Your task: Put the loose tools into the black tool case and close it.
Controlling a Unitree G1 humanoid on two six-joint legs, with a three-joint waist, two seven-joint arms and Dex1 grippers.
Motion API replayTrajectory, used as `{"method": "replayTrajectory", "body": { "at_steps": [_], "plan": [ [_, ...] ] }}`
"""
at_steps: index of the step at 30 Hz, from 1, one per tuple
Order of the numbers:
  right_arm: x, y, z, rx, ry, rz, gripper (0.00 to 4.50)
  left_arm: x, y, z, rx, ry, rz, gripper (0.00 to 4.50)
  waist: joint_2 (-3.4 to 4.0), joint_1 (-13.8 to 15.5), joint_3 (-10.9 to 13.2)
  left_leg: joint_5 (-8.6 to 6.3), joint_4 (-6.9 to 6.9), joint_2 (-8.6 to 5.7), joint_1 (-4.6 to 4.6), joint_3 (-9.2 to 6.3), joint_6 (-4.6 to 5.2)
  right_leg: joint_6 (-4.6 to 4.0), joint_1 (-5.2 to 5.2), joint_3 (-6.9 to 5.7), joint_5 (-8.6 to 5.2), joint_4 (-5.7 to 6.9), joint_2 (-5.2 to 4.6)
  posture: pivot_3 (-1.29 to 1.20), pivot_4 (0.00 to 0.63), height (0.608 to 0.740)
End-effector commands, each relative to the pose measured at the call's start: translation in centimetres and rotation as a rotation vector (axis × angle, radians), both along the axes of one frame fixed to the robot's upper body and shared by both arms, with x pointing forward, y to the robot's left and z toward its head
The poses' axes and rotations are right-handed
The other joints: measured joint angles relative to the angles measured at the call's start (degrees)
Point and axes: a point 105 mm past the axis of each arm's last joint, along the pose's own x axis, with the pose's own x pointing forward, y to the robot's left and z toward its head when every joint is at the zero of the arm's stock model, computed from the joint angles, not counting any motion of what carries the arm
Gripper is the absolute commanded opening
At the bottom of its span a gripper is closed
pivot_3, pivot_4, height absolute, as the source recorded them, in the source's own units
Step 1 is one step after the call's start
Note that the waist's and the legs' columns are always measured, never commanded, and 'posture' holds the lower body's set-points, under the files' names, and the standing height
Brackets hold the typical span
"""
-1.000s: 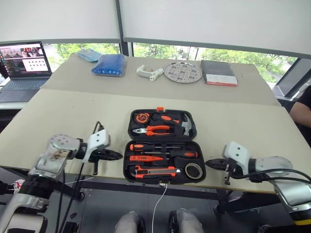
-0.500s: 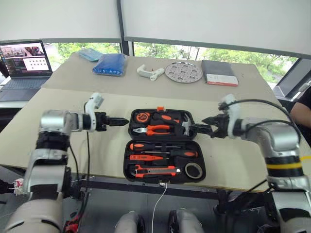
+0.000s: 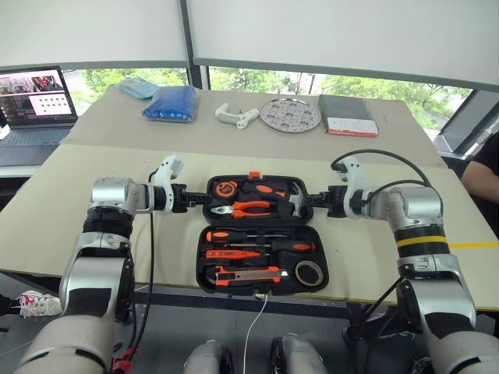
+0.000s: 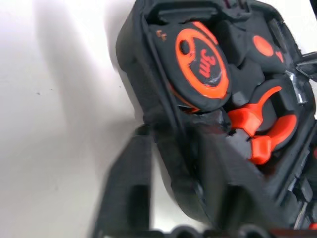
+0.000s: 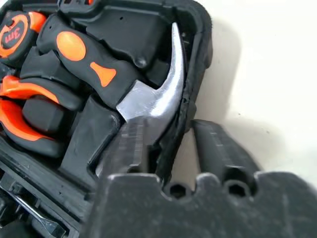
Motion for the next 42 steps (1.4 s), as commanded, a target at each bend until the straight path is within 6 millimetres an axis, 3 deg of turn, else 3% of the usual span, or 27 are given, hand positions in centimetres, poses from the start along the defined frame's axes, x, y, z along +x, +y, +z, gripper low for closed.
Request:
{"method": "replayTrajectory", "body": {
  "at_steps": [1, 7, 10, 14, 18, 22, 27, 32, 38, 42],
  "plan": [
    [0.2, 0.4, 0.7, 0.036, -0.013, -0.006, 0.08, -0.5, -0.8, -0.7, -0.008, 0.020, -0.036, 0.03, 0.00, 0.0, 0.0, 0.01, 0.00, 0.00, 0.08, 0.00, -0.02, 0.00, 0.05, 0.02, 0.00, 0.01, 0.00, 0.00, 0.150, 0.718],
    [0.4, 1.1, 3.1, 0.053, -0.133, 0.028, 0.08, -0.3, -1.6, 0.8, -0.056, -0.061, -0.066, 0.03, 0.01, -0.1, 0.0, 0.02, 0.00, 0.00, 0.10, 0.01, -0.03, -0.33, 0.03, 0.08, 0.19, 0.13, -0.03, 0.00, 0.150, 0.718],
    [1.1, 1.0, 4.6, -0.075, -0.312, 0.021, 0.08, -0.3, -2.5, 3.3, -0.123, -0.213, -0.131, 0.03, 0.01, 0.0, 0.0, 0.02, 0.01, 0.00, 0.03, 0.01, -0.03, -0.33, -0.04, 0.07, 0.19, 0.13, -0.04, 0.00, 0.150, 0.718],
    [0.9, 2.0, 6.1, -0.072, -0.449, 0.029, 0.08, 0.6, -2.9, 4.7, -0.016, -0.478, -0.142, 0.03, 0.00, 0.3, 0.0, 0.04, 0.05, -0.10, -0.23, 0.02, -0.05, -0.33, -0.29, 0.05, 0.20, 0.26, -0.22, 0.00, 0.150, 0.718],
    [0.6, 2.8, 7.9, -0.115, -0.632, 0.032, 0.08, 1.2, -3.0, 6.3, -0.017, -0.654, -0.111, 0.03, 0.00, 0.2, 0.0, 0.07, 0.06, -0.14, -0.45, 0.05, -0.02, -0.36, -0.49, 0.01, 0.21, 0.32, -0.26, 0.00, 0.150, 0.718],
    [0.7, 2.1, 10.5, -0.147, -0.839, -0.048, 0.08, 1.2, -3.4, 7.6, 0.020, -0.807, -0.114, 0.03, 0.00, 0.1, 0.0, 0.12, 0.06, -0.14, -0.54, 0.11, 0.02, -0.35, -0.63, 0.03, 0.20, 0.32, -0.15, 0.00, 0.150, 0.718],
    [-0.1, 1.6, 8.0, -0.278, -0.901, -0.008, 0.08, 1.0, -3.4, 7.0, 0.115, -0.901, -0.130, 0.03, 0.00, 0.2, 0.0, 0.15, -0.01, -0.12, -0.72, 0.11, 0.03, -0.33, -0.75, 0.03, 0.19, 0.33, 0.00, 0.00, 0.150, 0.718],
    [-2.5, 1.5, 4.4, -0.384, -0.985, 0.058, 0.08, -0.2, -2.8, 4.3, 0.236, -0.976, -0.127, 0.03, 0.01, 0.2, 0.0, 0.15, -0.27, -0.12, -0.67, 0.12, 0.04, -0.30, -0.72, 0.04, 0.17, 0.28, 0.06, 0.00, 0.150, 0.718],
    [-4.9, 1.0, 2.1, -0.494, -1.074, 0.132, 0.08, -1.9, -1.8, 3.3, 0.243, -0.990, -0.069, 0.03, 0.01, 0.0, 0.0, 0.16, -0.72, -0.09, 0.33, 0.13, 0.00, 0.19, 0.15, 0.11, -0.15, -0.37, 0.09, 0.00, 0.150, 0.718],
    [-5.8, 0.5, 1.8, -0.496, -1.084, 0.143, 0.08, -2.7, -0.9, 3.4, 0.236, -0.976, -0.022, 0.03, -0.01, 0.1, 0.0, 0.17, -0.69, -0.07, 0.50, 0.13, -0.03, 0.20, 0.21, 0.32, -0.16, -0.21, 0.00, 0.00, 0.150, 0.718]
  ]
}}
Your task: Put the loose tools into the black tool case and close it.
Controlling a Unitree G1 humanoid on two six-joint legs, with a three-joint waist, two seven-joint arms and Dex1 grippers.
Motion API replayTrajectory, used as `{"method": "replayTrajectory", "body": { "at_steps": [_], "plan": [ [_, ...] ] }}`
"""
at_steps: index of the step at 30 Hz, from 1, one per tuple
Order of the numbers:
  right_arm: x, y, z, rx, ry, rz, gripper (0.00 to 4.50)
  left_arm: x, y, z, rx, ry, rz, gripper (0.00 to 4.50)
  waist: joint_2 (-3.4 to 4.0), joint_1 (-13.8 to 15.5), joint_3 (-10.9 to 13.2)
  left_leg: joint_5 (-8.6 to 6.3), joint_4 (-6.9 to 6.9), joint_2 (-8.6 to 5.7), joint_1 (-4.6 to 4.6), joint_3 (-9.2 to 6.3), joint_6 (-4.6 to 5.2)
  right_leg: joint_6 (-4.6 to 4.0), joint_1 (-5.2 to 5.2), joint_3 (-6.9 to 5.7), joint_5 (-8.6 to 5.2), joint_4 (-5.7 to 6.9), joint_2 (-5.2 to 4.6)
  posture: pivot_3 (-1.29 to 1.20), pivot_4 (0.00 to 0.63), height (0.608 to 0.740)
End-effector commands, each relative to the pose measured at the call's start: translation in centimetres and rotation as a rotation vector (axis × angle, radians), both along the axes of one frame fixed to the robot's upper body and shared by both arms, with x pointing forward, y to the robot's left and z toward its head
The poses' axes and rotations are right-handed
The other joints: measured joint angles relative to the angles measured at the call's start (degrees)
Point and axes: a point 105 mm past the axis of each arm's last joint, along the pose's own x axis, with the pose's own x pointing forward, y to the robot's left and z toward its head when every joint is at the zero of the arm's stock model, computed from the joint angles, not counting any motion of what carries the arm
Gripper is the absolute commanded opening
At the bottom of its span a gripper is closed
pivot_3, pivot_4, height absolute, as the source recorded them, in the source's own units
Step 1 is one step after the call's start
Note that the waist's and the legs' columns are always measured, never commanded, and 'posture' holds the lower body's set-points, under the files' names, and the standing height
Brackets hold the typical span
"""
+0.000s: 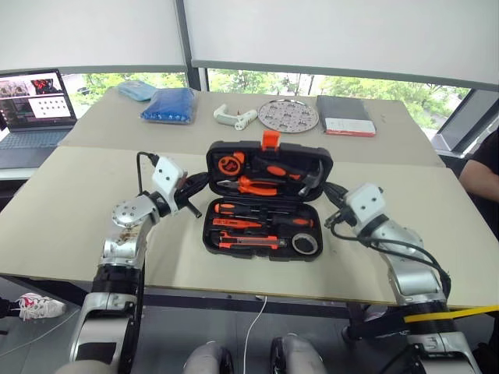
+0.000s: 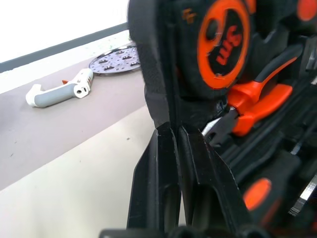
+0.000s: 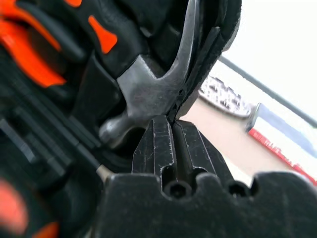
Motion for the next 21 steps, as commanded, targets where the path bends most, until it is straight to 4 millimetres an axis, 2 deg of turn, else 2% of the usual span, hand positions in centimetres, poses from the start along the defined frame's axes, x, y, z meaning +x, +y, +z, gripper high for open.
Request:
{"method": "replayTrajectory", "body": {
  "at_steps": [1, 4, 5, 8, 9, 11, 13, 14, 15, 17, 19, 21],
  "plan": [
    [-1.5, 1.0, 0.5, -0.029, -0.030, 0.088, 0.39, -1.0, 0.7, 0.8, -0.031, -0.007, 0.021, 0.36, 0.00, 0.0, 0.0, 0.01, 0.00, 0.01, 0.02, 0.00, -0.02, 0.00, 0.00, 0.25, 0.00, 0.03, 0.00, 0.00, 0.150, 0.718],
    [-3.0, 0.5, 1.5, -0.001, 0.008, 0.123, 1.29, -2.3, 2.2, 1.6, -0.050, 0.026, 0.030, 1.30, -0.01, -0.1, 0.0, 0.02, -0.02, 0.14, 0.11, 0.02, -0.04, -0.01, -0.01, 0.46, 0.01, 0.08, 0.01, 0.00, 0.150, 0.718],
    [-3.5, 0.3, 2.0, 0.006, 0.028, 0.136, 1.67, -2.7, 2.8, 1.9, -0.053, 0.045, 0.030, 1.74, -0.01, -0.1, 0.0, 0.03, -0.02, 0.21, 0.08, 0.02, -0.05, -0.01, -0.04, 0.48, 0.01, 0.08, 0.02, 0.00, 0.150, 0.718],
    [-7.0, -0.6, 2.5, 0.007, 0.261, 0.271, 2.69, -6.1, 5.6, 2.7, -0.049, 0.250, -0.077, 2.89, -0.02, -0.1, 0.1, 0.05, 0.01, 0.38, -0.02, 0.05, -0.08, -0.03, -0.18, 0.52, 0.02, 0.08, 0.07, 0.00, 0.150, 0.718],
    [-8.3, -0.7, 2.1, 0.010, 0.366, 0.316, 2.76, -6.9, 6.4, 2.7, -0.029, 0.309, -0.102, 3.25, -0.04, 0.0, 0.1, 0.05, 0.00, 0.48, -0.09, 0.04, -0.09, -0.03, -0.22, 0.51, 0.02, 0.03, 0.10, 0.00, 0.150, 0.718],
    [-11.0, -0.4, 1.1, -0.025, 0.509, 0.413, 2.76, -6.8, 7.7, 2.4, 0.015, 0.374, -0.095, 3.25, 0.02, 0.5, 0.1, 0.05, 0.04, 0.58, -0.07, 0.01, -0.12, -0.09, -0.16, 0.45, -0.02, -0.03, 0.15, 0.00, 0.150, 0.718],
    [-13.1, -0.1, -0.2, -0.062, 0.634, 0.487, 2.76, -5.4, 8.3, 1.9, 0.100, 0.354, -0.073, 3.25, 0.08, 1.4, 0.0, 0.00, -0.08, 0.54, 0.08, -0.02, -0.10, -0.22, -0.04, 0.42, -0.11, -0.12, 0.14, 0.00, 0.150, 0.718],
    [-14.0, 0.0, -1.0, -0.090, 0.687, 0.511, 2.18, -4.0, 8.2, 1.8, 0.131, 0.327, -0.065, 3.33, 0.08, 2.0, 0.0, -0.17, -0.07, 0.54, 0.23, -0.05, -0.16, -0.23, 0.13, 0.38, -0.14, -0.17, 0.15, 0.00, 0.150, 0.718],
    [-14.6, 0.1, -1.7, -0.112, 0.726, 0.524, 1.97, -2.8, 7.9, 1.8, 0.148, 0.302, -0.062, 3.03, 0.07, 2.6, 0.0, -0.52, -0.07, 0.52, 0.23, -0.08, -0.30, -0.25, 0.16, 0.33, -0.15, -0.23, 0.14, 0.00, 0.150, 0.718],
    [-15.2, 0.6, -2.6, -0.145, 0.759, 0.552, 1.27, -0.7, 6.2, 1.8, 0.196, 0.261, -0.091, 2.59, 0.00, 3.4, 0.0, -0.62, 0.00, 0.43, 0.17, -0.11, -0.15, -0.15, 0.21, 0.33, -0.08, -0.23, 0.23, 0.00, 0.150, 0.718],
    [-14.9, 1.0, -2.8, -0.148, 0.753, 0.548, 0.57, 0.9, 4.3, 1.7, 0.248, 0.230, -0.137, 1.79, -0.15, 3.5, -0.1, -0.61, 0.12, 0.39, -0.07, -0.10, -0.07, -0.03, 0.10, 0.35, 0.04, -0.26, 0.22, 0.00, 0.150, 0.718],
    [-14.1, 1.5, -3.1, -0.162, 0.724, 0.529, 0.07, 2.6, 2.0, 1.5, 0.291, 0.199, -0.172, 1.24, -0.17, 3.4, -0.1, -0.38, 0.56, 0.38, -0.55, -0.10, 0.02, -0.11, -0.19, 0.33, 0.18, -0.22, 0.30, 0.00, 0.150, 0.718]
  ]
}}
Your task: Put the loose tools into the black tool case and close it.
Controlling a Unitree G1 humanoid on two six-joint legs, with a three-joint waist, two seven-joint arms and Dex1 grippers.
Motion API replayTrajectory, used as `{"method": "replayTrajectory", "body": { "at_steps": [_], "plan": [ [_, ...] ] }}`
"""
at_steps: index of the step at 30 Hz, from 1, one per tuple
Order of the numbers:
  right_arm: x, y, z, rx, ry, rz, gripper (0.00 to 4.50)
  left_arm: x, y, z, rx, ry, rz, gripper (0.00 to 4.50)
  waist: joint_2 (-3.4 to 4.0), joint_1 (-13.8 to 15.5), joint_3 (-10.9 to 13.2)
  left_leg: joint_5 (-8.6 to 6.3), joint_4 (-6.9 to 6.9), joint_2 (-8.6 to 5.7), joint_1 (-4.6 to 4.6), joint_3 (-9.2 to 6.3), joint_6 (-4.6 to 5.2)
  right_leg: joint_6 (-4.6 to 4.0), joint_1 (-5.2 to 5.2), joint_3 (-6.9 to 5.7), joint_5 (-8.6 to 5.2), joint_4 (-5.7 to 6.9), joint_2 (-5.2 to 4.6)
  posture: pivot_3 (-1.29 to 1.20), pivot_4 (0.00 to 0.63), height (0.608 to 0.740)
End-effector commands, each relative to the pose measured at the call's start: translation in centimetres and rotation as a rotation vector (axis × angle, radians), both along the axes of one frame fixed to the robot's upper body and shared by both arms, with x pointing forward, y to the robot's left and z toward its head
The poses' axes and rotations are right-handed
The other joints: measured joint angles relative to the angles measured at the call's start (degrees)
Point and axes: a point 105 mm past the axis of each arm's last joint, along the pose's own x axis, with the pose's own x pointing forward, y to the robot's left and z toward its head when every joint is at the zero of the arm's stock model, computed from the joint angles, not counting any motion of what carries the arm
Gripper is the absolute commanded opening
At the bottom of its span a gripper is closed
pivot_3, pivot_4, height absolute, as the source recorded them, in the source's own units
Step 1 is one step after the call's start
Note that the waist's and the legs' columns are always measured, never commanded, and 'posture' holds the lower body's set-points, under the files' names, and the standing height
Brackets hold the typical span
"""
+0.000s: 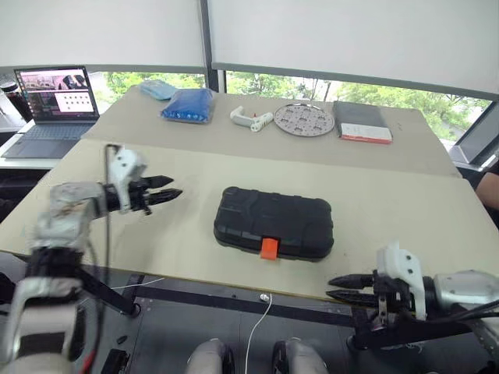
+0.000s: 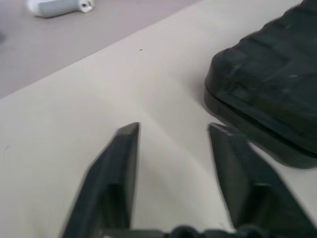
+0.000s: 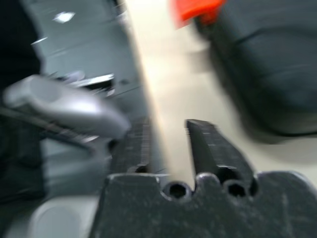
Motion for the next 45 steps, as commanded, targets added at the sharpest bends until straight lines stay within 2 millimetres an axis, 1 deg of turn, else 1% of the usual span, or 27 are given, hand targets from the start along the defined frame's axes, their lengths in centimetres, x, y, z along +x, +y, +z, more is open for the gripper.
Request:
{"method": "replayTrajectory", "body": {
  "at_steps": [1, 2, 3, 4, 7, 11, 12, 14, 16, 19, 20, 22, 23, 25, 27, 28, 29, 31, 32, 33, 35, 37, 39, 40, 41, 43, 45],
  "plan": [
    [1.3, 1.0, 0.2, -0.030, -0.081, 0.002, 0.00, 2.7, -3.5, 0.8, 0.097, -0.100, -0.074, 0.83, -0.04, -0.1, 0.0, 0.10, 0.20, 0.00, -0.16, -0.01, 0.37, 0.00, -0.02, -0.03, 0.01, 0.01, 0.04, 0.00, 0.150, 0.718],
    [1.6, 1.1, 0.1, -0.039, -0.092, 0.000, 0.00, 3.2, -4.3, 0.8, 0.107, -0.111, -0.082, 0.56, -0.07, -0.2, 0.0, 0.05, 0.35, 0.00, -0.27, 0.01, 0.47, 0.03, -0.06, -0.08, 0.03, -0.03, 0.08, 0.00, 0.150, 0.718],
    [1.7, 1.2, -0.1, -0.051, -0.098, 0.003, 0.00, 3.7, -5.0, 0.8, 0.116, -0.120, -0.087, 0.13, -0.09, -0.3, 0.0, 0.02, 0.38, -0.03, -0.33, 0.02, 0.53, 0.06, -0.07, -0.11, 0.05, -0.08, 0.09, 0.00, 0.150, 0.718],
    [2.0, 1.4, -0.3, -0.065, -0.107, 0.006, 0.00, 4.1, -5.9, 0.9, 0.118, -0.131, -0.090, 0.05, -0.11, -0.6, 0.0, -0.02, 0.38, -0.12, -0.36, 0.05, 0.61, 0.11, -0.11, -0.11, 0.05, -0.11, 0.06, 0.00, 0.150, 0.718],
    [2.8, 1.8, -1.0, -0.101, -0.137, 0.001, 0.00, 5.2, -8.2, 1.2, 0.142, -0.175, -0.081, 0.05, -0.17, -1.2, 0.1, -0.10, 0.35, -0.35, -0.35, 0.05, 0.73, 0.14, -0.11, -0.14, 0.02, -0.08, -0.06, 0.00, 0.150, 0.718],
    [4.0, 2.1, -1.7, -0.143, -0.180, -0.031, 0.00, 5.4, -9.4, 0.5, 0.227, -0.201, -0.096, 0.05, -0.21, -1.7, 0.1, -0.13, 0.34, -0.47, -0.41, 0.04, 0.78, 0.31, -0.10, -0.23, -0.08, -0.10, -0.17, 0.00, 0.150, 0.718],
    [5.1, 1.8, -1.6, -0.155, -0.210, -0.075, 0.00, 5.2, -9.8, 0.0, 0.254, -0.187, -0.131, 0.05, -0.26, -1.8, 0.1, -0.13, 0.34, -0.47, -0.40, 0.04, 0.78, 0.52, -0.11, -0.23, -0.21, -0.09, -0.17, 0.00, 0.150, 0.718],
    [7.0, 1.0, -1.1, -0.190, -0.277, -0.139, 0.00, 4.0, -10.4, -1.5, 0.283, -0.103, -0.241, 0.05, -0.28, -2.0, 0.1, -0.13, 0.34, -0.45, -0.36, 0.03, 0.77, 0.55, -0.09, -0.23, -0.22, -0.06, -0.18, 0.00, 0.150, 0.718],
    [8.8, 0.1, -0.4, -0.201, -0.335, -0.211, 0.00, 2.1, -10.4, -2.9, 0.306, 0.004, -0.400, 0.05, -0.33, -2.0, 0.2, -0.13, 0.38, -0.46, -0.38, 0.05, 0.77, 0.58, -0.12, -0.23, -0.21, 0.01, -0.25, 0.00, 0.150, 0.718],
    [11.2, -0.7, 1.0, -0.169, -0.420, -0.328, 0.00, -0.4, -9.4, -4.6, 0.359, 0.150, -0.584, 0.05, -0.32, -2.3, 0.2, -0.13, 0.44, -0.43, -0.34, 0.05, 0.76, 0.57, -0.12, -0.25, -0.21, 0.10, -0.32, 0.00, 0.150, 0.718],
    [11.7, -1.0, 1.1, -0.166, -0.430, -0.355, 0.00, -1.3, -8.9, -5.1, 0.369, 0.191, -0.639, 0.05, -0.32, -2.7, 0.2, -0.13, 0.44, -0.43, -0.34, 0.05, 0.76, 0.56, -0.15, -0.22, -0.21, 0.15, -0.34, 0.00, 0.150, 0.718],
    [12.2, -1.3, 1.2, -0.166, -0.441, -0.380, 0.00, -2.1, -8.2, -5.4, 0.367, 0.238, -0.680, 0.05, -0.22, -3.0, 0.1, -0.12, 0.45, -0.42, -0.33, 0.06, 0.74, 0.49, -0.20, -0.15, -0.23, 0.23, -0.32, 0.00, 0.150, 0.718],
    [12.2, -1.3, 1.1, -0.164, -0.442, -0.383, 0.00, -2.3, -7.9, -5.5, 0.360, 0.252, -0.680, 0.05, -0.22, -3.0, 0.1, -0.11, 0.44, -0.44, -0.32, 0.06, 0.73, 0.47, -0.21, -0.14, -0.24, 0.27, -0.34, 0.00, 0.150, 0.718],
    [12.0, -1.3, 1.3, -0.144, -0.435, -0.388, 0.00, -2.2, -7.5, -4.6, 0.320, 0.216, -0.662, 0.05, -0.24, -3.1, 0.1, -0.11, 0.44, -0.42, -0.34, 0.05, 0.72, 0.40, -0.23, -0.14, -0.27, 0.31, -0.28, 0.00, 0.150, 0.718],
    [11.4, -1.7, 1.7, -0.138, -0.432, -0.390, 0.00, -1.5, -7.3, -2.2, 0.226, 0.182, -0.610, 0.05, -0.23, -3.0, 0.1, -0.10, 0.44, -0.38, -0.40, 0.04, 0.71, 0.36, -0.25, -0.12, -0.25, 0.29, -0.26, 0.00, 0.150, 0.718],
    [11.1, -1.8, 1.9, -0.139, -0.432, -0.391, 0.00, -1.3, -7.2, -1.5, 0.196, 0.177, -0.596, 0.05, -0.24, -3.0, 0.1, -0.10, 0.44, -0.40, -0.40, 0.04, 0.71, 0.37, -0.24, -0.13, -0.26, 0.29, -0.26, 0.00, 0.150, 0.718],
    [10.6, -2.1, 2.2, -0.132, -0.424, -0.395, 0.00, -1.1, -7.4, 0.1, 0.136, 0.167, -0.582, 0.05, -0.24, -3.0, 0.1, -0.10, 0.45, -0.39, -0.41, 0.03, 0.72, 0.41, -0.24, -0.12, -0.27, 0.29, -0.26, 0.00, 0.150, 0.718],
    [9.3, -2.4, 2.7, -0.106, -0.405, -0.395, 0.00, -1.4, -8.1, 2.8, 0.027, 0.159, -0.594, 0.05, -0.24, -2.8, 0.1, -0.10, 0.46, -0.41, -0.43, 0.02, 0.72, 0.44, -0.22, -0.11, -0.28, 0.28, -0.29, 0.00, 0.150, 0.718],
    [9.0, -2.4, 2.9, -0.099, -0.399, -0.395, 0.00, -1.6, -8.3, 3.4, 0.001, 0.162, -0.602, 0.05, -0.24, -2.8, 0.1, -0.10, 0.46, -0.41, -0.45, -0.03, 0.73, 0.45, -0.21, -0.03, -0.28, 0.28, -0.32, 0.00, 0.150, 0.718],
    [8.4, -2.4, 3.2, -0.079, -0.390, -0.392, 0.00, -2.1, -9.0, 4.3, -0.030, 0.154, -0.635, 0.05, -0.24, -2.8, 0.1, -0.10, 0.46, -0.41, -0.44, -0.06, 0.73, 0.45, -0.18, 0.02, -0.28, 0.27, -0.31, 0.00, 0.150, 0.718],
    [7.4, -2.0, 4.0, -0.021, -0.372, -0.393, 0.00, -3.1, -11.0, 5.0, -0.063, 0.145, -0.702, 0.05, -0.23, -2.6, 0.1, -0.10, 0.46, -0.41, -0.39, -0.10, 0.73, 0.47, -0.12, 0.07, -0.27, 0.26, -0.33, 0.00, 0.150, 0.718],
    [6.5, -1.2, 4.7, 0.052, -0.352, -0.391, 0.00, -3.4, -13.5, 4.5, -0.086, 0.099, -0.713, 0.05, -0.22, -2.4, 0.1, -0.10, 0.47, -0.43, -0.31, -0.13, 0.74, 0.49, -0.02, 0.12, -0.28, 0.25, -0.30, 0.00, 0.150, 0.718],
    [5.9, -0.2, 4.8, 0.102, -0.331, -0.384, 0.00, -2.4, -16.3, 3.9, -0.178, 0.022, -0.647, 0.05, -0.21, -2.1, 0.1, -0.10, 0.47, -0.44, -0.16, -0.14, 0.74, 0.51, 0.09, 0.23, -0.26, 0.25, -0.28, 0.00, 0.150, 0.718],
    [5.7, 0.2, 4.7, 0.111, -0.323, -0.381, 0.00, -1.8, -17.2, 3.7, -0.230, -0.003, -0.599, 0.05, -0.21, -1.9, 0.1, -0.10, 0.47, -0.44, -0.12, -0.15, 0.74, 0.53, 0.13, 0.28, -0.25, 0.25, -0.28, 0.00, 0.150, 0.718],
    [5.6, 0.4, 4.5, 0.117, -0.317, -0.379, 0.00, -1.1, -17.9, 3.4, -0.282, 0.003, -0.546, 0.05, -0.22, -1.7, 0.1, -0.11, 0.47, -0.44, -0.11, -0.15, 0.75, 0.56, 0.13, 0.35, -0.23, 0.24, -0.27, 0.00, 0.150, 0.718],
    [5.5, 0.8, 4.3, 0.129, -0.305, -0.382, 0.00, -0.8, -18.8, 2.4, -0.315, 0.023, -0.511, 0.05, -0.24, -1.8, 0.1, -0.11, 0.49, -0.45, -0.15, -0.13, 0.77, 0.58, 0.09, 0.39, -0.18, 0.24, -0.25, 0.00, 0.150, 0.718],
    [5.6, 1.1, 4.0, 0.137, -0.297, -0.390, 0.00, -1.5, -19.5, 0.2, -0.262, 0.056, -0.540, 0.05, -0.24, -2.4, 0.1, -0.11, 0.48, -0.44, -0.13, -0.07, 0.77, 0.56, 0.01, 0.51, -0.16, 0.25, -0.18, 0.00, 0.150, 0.718]
  ]
}}
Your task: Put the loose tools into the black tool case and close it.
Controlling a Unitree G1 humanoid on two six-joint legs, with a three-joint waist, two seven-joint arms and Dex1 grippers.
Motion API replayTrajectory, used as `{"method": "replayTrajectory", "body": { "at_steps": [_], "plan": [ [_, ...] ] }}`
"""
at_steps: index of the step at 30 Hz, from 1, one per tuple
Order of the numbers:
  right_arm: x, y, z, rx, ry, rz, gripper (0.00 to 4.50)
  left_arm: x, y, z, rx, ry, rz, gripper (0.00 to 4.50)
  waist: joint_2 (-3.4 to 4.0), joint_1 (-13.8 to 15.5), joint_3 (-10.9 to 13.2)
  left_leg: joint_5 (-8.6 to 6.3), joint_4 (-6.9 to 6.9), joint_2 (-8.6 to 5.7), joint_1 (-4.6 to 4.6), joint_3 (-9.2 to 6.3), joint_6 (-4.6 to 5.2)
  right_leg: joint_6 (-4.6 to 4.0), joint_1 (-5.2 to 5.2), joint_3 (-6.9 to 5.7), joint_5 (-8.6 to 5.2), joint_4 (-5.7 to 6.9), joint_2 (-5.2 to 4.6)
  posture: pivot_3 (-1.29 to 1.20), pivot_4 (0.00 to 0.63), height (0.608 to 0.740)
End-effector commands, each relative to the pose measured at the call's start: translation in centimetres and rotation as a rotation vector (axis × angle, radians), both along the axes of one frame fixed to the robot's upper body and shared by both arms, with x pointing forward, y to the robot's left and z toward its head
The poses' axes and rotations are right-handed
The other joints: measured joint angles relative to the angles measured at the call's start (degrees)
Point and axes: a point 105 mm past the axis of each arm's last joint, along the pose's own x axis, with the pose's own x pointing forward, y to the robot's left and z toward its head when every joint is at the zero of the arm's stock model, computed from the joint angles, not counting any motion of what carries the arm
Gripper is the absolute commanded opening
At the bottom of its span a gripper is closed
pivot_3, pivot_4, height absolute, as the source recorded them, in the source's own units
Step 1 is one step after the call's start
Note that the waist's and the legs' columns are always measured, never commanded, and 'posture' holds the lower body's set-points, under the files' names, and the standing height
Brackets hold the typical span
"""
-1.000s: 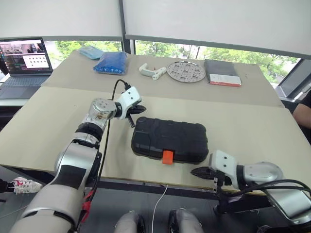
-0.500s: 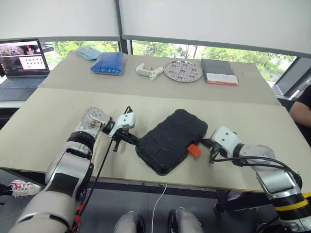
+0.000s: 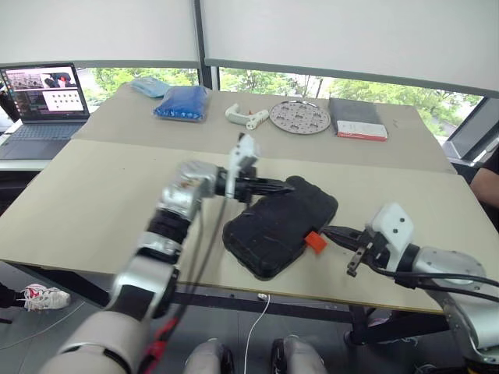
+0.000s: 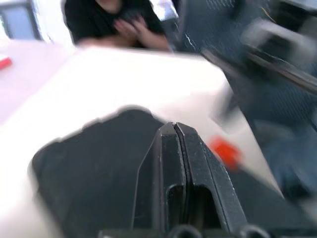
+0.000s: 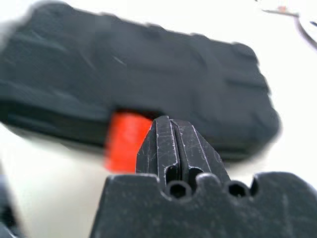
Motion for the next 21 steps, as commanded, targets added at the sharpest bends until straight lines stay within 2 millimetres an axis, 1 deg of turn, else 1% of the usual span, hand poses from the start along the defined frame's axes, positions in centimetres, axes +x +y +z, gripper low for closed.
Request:
{"method": "replayTrajectory", "body": {
  "at_steps": [1, 2, 4, 6, 8, 10, 14, 16, 18, 21],
  "plan": [
    [-0.1, 0.5, 0.3, 0.013, -0.021, -0.009, 0.00, -0.2, 0.0, -1.9, 0.065, -0.043, 0.004, 0.05, 0.01, -0.5, 0.0, 0.00, -0.02, 0.01, 0.03, 0.00, -0.01, -0.01, 0.00, 0.00, 0.00, 0.02, 0.02, 0.00, 0.150, 0.718],
    [0.0, 0.6, 0.1, 0.017, -0.022, -0.015, 0.00, -0.4, 0.1, -3.2, 0.117, -0.061, -0.003, 0.05, 0.01, -0.6, 0.0, 0.02, -0.05, 0.02, 0.06, 0.00, -0.04, -0.03, 0.00, -0.01, 0.00, 0.02, 0.05, 0.00, 0.150, 0.718],
    [0.1, 0.7, 0.1, 0.029, -0.026, -0.028, 0.00, -0.4, 0.7, -5.0, 0.203, -0.080, 0.006, 0.05, 0.02, -0.6, 0.0, 0.04, -0.07, 0.03, 0.08, 0.00, -0.07, -0.04, 0.01, -0.02, 0.00, 0.02, 0.06, 0.00, 0.150, 0.718],
    [0.2, 0.8, 0.0, 0.034, -0.027, -0.035, 0.00, -0.3, 1.6, -6.3, 0.269, -0.093, 0.015, 0.05, 0.08, -0.5, -0.1, 0.03, -0.06, 0.03, 0.10, -0.01, -0.07, -0.07, 0.05, -0.04, 0.01, 0.00, 0.04, 0.00, 0.150, 0.718],
    [0.0, 1.0, -0.4, 0.031, -0.021, -0.033, 0.00, -0.3, 2.2, -7.2, 0.316, -0.103, 0.011, 0.05, 0.21, -0.5, -0.2, 0.01, -0.07, 0.01, 0.21, 0.03, -0.03, -0.06, 0.13, 0.02, 0.01, 0.00, -0.02, 0.00, 0.150, 0.718],
    [-0.1, 1.2, -0.8, 0.023, -0.013, -0.033, 0.00, -0.3, 2.6, -7.4, 0.329, -0.105, 0.011, 0.05, 0.25, -0.5, -0.4, -0.01, -0.07, 0.02, 0.31, 0.03, -0.01, -0.05, 0.19, 0.04, 0.01, 0.00, -0.02, 0.00, 0.150, 0.718],
    [-0.1, 1.2, -2.1, 0.017, 0.021, -0.053, 0.00, -0.3, 2.6, -7.1, 0.301, -0.093, 0.003, 0.05, 0.40, -0.5, -0.6, -0.06, -0.10, 0.03, 0.34, 0.02, 0.06, -0.04, 0.21, 0.03, 0.00, 0.01, -0.05, 0.00, 0.150, 0.718],
    [-0.6, 1.4, -3.6, 0.001, 0.064, -0.046, 0.00, -0.4, 2.3, -7.0, 0.294, -0.092, -0.006, 0.05, 0.43, -0.5, -0.8, -0.06, -0.10, 0.03, 0.33, 0.03, 0.07, -0.04, 0.21, 0.04, 0.01, 0.01, -0.04, 0.00, 0.150, 0.718],
    [-0.6, 1.6, -4.6, 0.004, 0.086, -0.058, 0.00, -0.6, 2.1, -7.0, 0.283, -0.089, -0.013, 0.05, 0.41, -0.4, -0.9, -0.07, -0.10, 0.03, 0.33, 0.02, 0.08, -0.04, 0.21, 0.03, 0.00, 0.01, -0.03, 0.00, 0.150, 0.718],
    [-0.3, 1.6, -5.0, 0.010, 0.083, -0.074, 0.00, -0.6, 1.9, -6.9, 0.278, -0.090, -0.017, 0.05, 0.49, -0.4, -1.0, -0.08, -0.10, 0.02, 0.31, 0.03, 0.09, -0.04, 0.20, 0.04, 0.00, 0.00, -0.04, 0.00, 0.150, 0.718]
  ]
}}
